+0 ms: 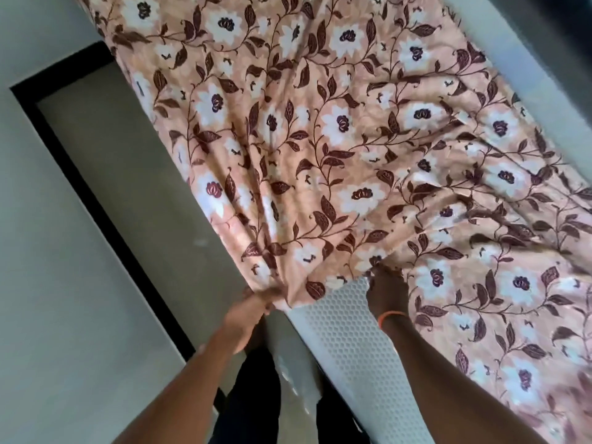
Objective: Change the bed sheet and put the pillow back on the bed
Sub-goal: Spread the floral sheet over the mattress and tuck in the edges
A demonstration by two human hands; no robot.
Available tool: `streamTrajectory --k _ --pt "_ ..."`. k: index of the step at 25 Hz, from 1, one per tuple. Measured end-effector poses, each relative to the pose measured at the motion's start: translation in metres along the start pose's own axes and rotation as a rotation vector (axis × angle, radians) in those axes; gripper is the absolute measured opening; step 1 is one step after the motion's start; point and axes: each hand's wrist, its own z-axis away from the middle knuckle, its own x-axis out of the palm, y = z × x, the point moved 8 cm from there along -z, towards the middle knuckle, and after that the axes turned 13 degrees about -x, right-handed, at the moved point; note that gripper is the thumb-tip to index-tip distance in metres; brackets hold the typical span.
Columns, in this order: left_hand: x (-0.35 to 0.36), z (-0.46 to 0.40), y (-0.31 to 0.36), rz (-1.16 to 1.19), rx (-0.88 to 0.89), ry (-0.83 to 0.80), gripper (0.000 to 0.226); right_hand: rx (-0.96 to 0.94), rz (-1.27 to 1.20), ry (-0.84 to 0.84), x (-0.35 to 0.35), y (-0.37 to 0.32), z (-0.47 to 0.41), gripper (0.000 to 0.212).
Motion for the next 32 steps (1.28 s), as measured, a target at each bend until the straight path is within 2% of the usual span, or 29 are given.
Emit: streamTrajectory --k 1,3,5,7,10,11,14,18,20,23,24,27,28,29,32 --pt "0.005 0.002 -0.008 0.017 0.010 0.010 0.033 -0.053 -0.135 0.027 0.001 0.005 0.009 0.035" --pt "0.020 0.001 -0.025 -0.004 0.034 0.055 0.042 -0.223 -0.134 0.019 0.003 0.016 0.046 0.029" --pt "0.043 0.008 -0.046 -0.088 0.030 0.128 0.038 -0.399 0.066 -0.176 0.027 0.039 0.104 0.009" --pt "0.071 0.016 -0.070 -0.030 0.026 0.122 0.008 -0.484 0.201 -0.419 0.056 0.069 0.165 0.022" --pt "0.104 0.023 -0.126 -0.041 -0.001 0.112 0.008 -0.438 0.166 -0.610 0.073 0.101 0.223 0.035" --pt "0.110 0.024 -0.145 -0.028 -0.001 0.101 0.010 -0.405 0.105 -0.587 0.071 0.104 0.225 0.035" --pt "0.125 0.025 -0.197 0.069 -0.053 0.047 0.024 -0.439 0.004 -0.306 0.048 0.088 0.216 0.035" --pt "0.124 0.031 -0.236 0.212 -0.022 -0.017 0.021 -0.483 0.200 -0.085 0.037 0.064 0.223 0.071" --pt "0.118 0.040 -0.248 0.328 -0.007 -0.084 0.022 -0.348 0.214 0.006 0.035 0.069 0.231 0.080" --pt "0.108 0.057 -0.256 0.538 0.042 -0.229 0.028 0.134 -0.062 0.180 0.018 0.101 0.248 0.070" --pt "0.103 0.063 -0.260 0.615 0.057 -0.265 0.032 0.223 -0.145 0.260 0.013 0.109 0.258 0.064" --pt "0.096 0.070 -0.277 0.799 0.077 -0.307 0.029 0.186 -0.301 0.489 0.004 0.127 0.276 0.036" --pt "0.101 0.070 -0.286 0.816 0.059 -0.311 0.027 0.161 -0.362 0.497 0.009 0.135 0.279 0.020" --pt "0.107 0.068 -0.296 0.819 0.032 -0.317 0.026 0.139 -0.453 0.455 0.019 0.143 0.279 0.019" --pt "0.133 0.061 -0.325 0.722 -0.054 -0.293 0.030 0.167 -0.675 0.268 0.051 0.163 0.283 0.051"
